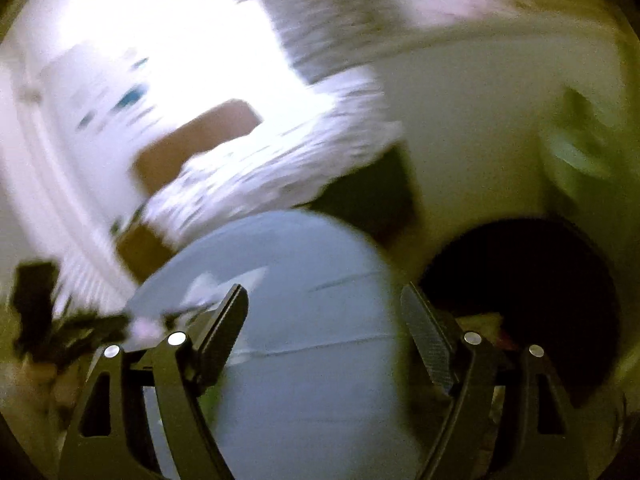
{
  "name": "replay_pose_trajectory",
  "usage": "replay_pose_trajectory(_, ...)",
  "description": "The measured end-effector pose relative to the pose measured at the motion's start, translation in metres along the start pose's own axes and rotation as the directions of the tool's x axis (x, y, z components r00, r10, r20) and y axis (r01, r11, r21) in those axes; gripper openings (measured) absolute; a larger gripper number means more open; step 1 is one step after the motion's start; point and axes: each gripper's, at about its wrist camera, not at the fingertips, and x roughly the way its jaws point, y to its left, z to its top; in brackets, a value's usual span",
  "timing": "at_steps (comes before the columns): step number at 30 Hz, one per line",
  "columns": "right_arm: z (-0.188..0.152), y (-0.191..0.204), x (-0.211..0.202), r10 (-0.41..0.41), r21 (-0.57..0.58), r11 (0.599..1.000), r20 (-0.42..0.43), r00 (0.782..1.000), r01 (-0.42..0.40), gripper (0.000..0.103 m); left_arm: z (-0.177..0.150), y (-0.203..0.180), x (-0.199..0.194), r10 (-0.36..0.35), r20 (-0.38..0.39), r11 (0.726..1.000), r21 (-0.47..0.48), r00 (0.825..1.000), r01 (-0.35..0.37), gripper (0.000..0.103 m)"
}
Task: Collect trash
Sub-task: 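Move both tools back to the table, then grasp the pink roller with the left tool while the right grasps the dark purple stick, then carry the pink roller and purple stick over the black bin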
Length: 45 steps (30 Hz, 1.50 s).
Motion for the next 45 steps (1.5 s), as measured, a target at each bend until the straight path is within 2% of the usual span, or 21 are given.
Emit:
replay_pose_trajectory(2, 0.006, 0.041, 0.016, 0.035, -0.142, 0.989, -0.065, 0.997, -0.044, 0.078, -0.012, 0.018, 0.000, 0.033, -0.009, 0.998, -0.047, 0.999, -0.033, 0.078)
replay_pose_trajectory(4, 0.012, 0.088, 0.040, 0.033, -0.319, 0.944, -0.151, 0.988, -0.080, 0.078, -0.018, 0.028, 0.001, 0.046, -0.007, 0.996, -0.075, 0.999, -0.046, 0.084)
replay_pose_trajectory(6, 0.014, 0.128, 0.067, 0.018, -0.466, 0.875, -0.237, 0.971, -0.130, 0.078, -0.021, 0.035, 0.007, 0.066, -0.005, 0.993, -0.097, 0.998, -0.066, 0.086)
replay_pose_trajectory(9, 0.015, 0.163, 0.102, -0.026, -0.589, 0.787, -0.324, 0.946, -0.181, 0.078, -0.021, 0.039, 0.017, 0.082, -0.012, 0.990, -0.118, 0.997, -0.083, 0.086)
replay_pose_trajectory(11, 0.014, 0.185, 0.128, -0.076, -0.672, 0.711, -0.369, 0.926, -0.210, 0.078, -0.021, 0.045, 0.021, 0.080, -0.017, 0.986, -0.143, 0.997, -0.081, 0.086)
replay_pose_trajectory(14, 0.006, 0.201, 0.157, -0.120, -0.732, 0.634, -0.411, 0.904, -0.249, 0.078, -0.020, 0.051, 0.027, 0.075, -0.027, 0.983, -0.168, 0.997, -0.078, 0.086)
replay_pose_trajectory(15, 0.004, 0.204, 0.167, -0.129, -0.742, 0.616, -0.427, 0.895, -0.265, 0.074, -0.020, 0.055, 0.030, 0.075, -0.033, 0.982, -0.173, 0.997, -0.080, 0.086)
replay_pose_trajectory(19, -0.008, 0.212, 0.201, -0.162, -0.750, 0.584, -0.483, 0.861, -0.310, 0.064, -0.021, 0.059, 0.031, 0.055, -0.010, 0.984, -0.169, 0.998, -0.056, 0.084)
replay_pose_trajectory(20, -0.009, 0.213, 0.207, -0.167, -0.748, 0.581, -0.494, 0.853, -0.320, 0.058, -0.021, 0.059, 0.030, 0.057, -0.004, 0.985, -0.163, 0.998, -0.057, 0.081)
replay_pose_trajectory(22, -0.012, 0.214, 0.215, -0.160, -0.735, 0.589, -0.514, 0.843, -0.336, 0.050, -0.021, 0.059, 0.030, 0.061, 0.003, 0.986, -0.154, 0.998, -0.060, 0.073)
replay_pose_trajectory(23, -0.011, 0.213, 0.216, -0.143, -0.721, 0.600, -0.524, 0.839, -0.348, 0.037, -0.021, 0.060, 0.030, 0.057, 0.004, 0.987, -0.152, 0.998, -0.056, 0.073)
replay_pose_trajectory(26, -0.012, 0.211, 0.214, -0.126, -0.695, 0.630, -0.531, 0.838, -0.346, 0.024, -0.021, 0.059, 0.030, 0.059, 0.009, 0.988, -0.144, 0.998, -0.057, 0.073)
replay_pose_trajectory(27, -0.010, 0.209, 0.211, -0.109, -0.678, 0.649, -0.531, 0.840, -0.344, 0.018, -0.022, 0.058, 0.029, 0.061, 0.010, 0.988, -0.144, 0.998, -0.059, 0.073)
replay_pose_trajectory(30, 0.000, 0.200, 0.196, -0.057, -0.630, 0.704, -0.512, 0.857, -0.329, 0.012, -0.022, 0.055, 0.024, 0.058, 0.027, 0.987, -0.153, 0.998, -0.053, 0.073)
replay_pose_trajectory(34, 0.023, 0.181, 0.156, 0.078, -0.492, 0.812, -0.442, 0.894, -0.314, 0.010, -0.017, 0.050, 0.007, 0.046, 0.073, 0.987, -0.155, 0.996, -0.034, 0.073)
replay_pose_trajectory(38, 0.037, 0.155, 0.110, 0.178, -0.352, 0.888, -0.328, 0.928, -0.295, 0.010, -0.005, 0.034, -0.013, 0.020, 0.122, 0.991, -0.137, 0.992, -0.004, 0.073)
replay_pose_trajectory(42, 0.045, 0.113, 0.058, 0.223, -0.188, 0.950, -0.161, 0.962, -0.251, 0.010, 0.016, 0.006, -0.022, -0.033, 0.165, 0.994, -0.095, 0.986, 0.049, 0.073)
replay_pose_trajectory(45, 0.044, 0.080, 0.024, 0.195, -0.100, 0.975, -0.056, 0.979, -0.200, 0.010, 0.035, -0.022, -0.021, -0.072, 0.184, 0.996, -0.045, 0.980, 0.081, 0.073)
